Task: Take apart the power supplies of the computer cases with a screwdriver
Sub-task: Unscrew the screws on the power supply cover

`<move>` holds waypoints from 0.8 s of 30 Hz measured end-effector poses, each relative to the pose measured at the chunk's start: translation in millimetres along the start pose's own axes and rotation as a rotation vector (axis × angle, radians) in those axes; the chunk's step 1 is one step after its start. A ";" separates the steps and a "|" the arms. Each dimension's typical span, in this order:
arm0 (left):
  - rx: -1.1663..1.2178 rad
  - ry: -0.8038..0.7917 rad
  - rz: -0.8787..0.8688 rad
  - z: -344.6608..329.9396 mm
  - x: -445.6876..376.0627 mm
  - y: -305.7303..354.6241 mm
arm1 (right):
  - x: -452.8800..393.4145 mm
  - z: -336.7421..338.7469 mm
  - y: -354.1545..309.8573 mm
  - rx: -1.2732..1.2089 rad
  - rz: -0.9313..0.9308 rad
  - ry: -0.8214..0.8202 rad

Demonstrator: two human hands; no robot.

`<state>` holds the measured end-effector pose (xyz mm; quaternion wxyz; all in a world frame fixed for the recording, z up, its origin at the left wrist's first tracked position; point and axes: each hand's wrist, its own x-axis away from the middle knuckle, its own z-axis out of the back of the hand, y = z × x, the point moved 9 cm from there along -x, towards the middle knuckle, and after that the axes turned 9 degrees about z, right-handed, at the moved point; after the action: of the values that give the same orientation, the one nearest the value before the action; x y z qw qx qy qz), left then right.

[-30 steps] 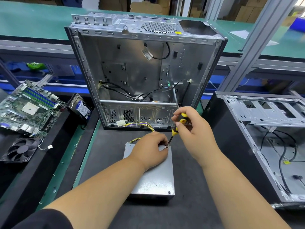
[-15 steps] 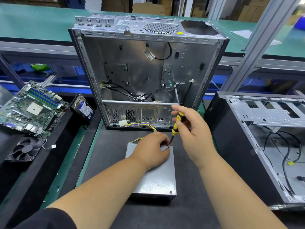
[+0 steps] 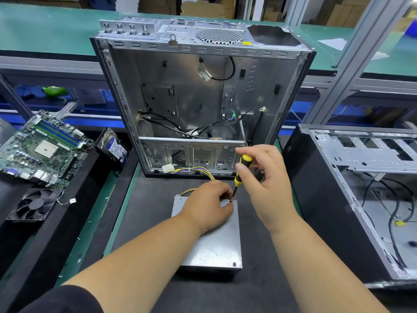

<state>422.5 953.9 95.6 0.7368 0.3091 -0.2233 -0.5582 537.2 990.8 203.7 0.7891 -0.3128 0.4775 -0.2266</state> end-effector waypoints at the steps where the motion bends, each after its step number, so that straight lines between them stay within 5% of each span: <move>1: 0.006 0.000 0.001 -0.2 0.1 0.2 | -0.8 1.5 -1.2 0.024 0.008 0.018; 11: -0.010 0.001 0.013 1.0 0.3 1.0 | 3.2 -3.9 9.7 -0.095 -0.068 -0.025; 24: -0.014 -0.008 0.009 0.5 -0.5 1.7 | -2.6 -2.3 1.1 0.082 0.006 -0.028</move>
<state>423.2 954.6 97.1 0.7405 0.3009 -0.2238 -0.5578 534.1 992.6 203.7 0.8086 -0.2819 0.4579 -0.2390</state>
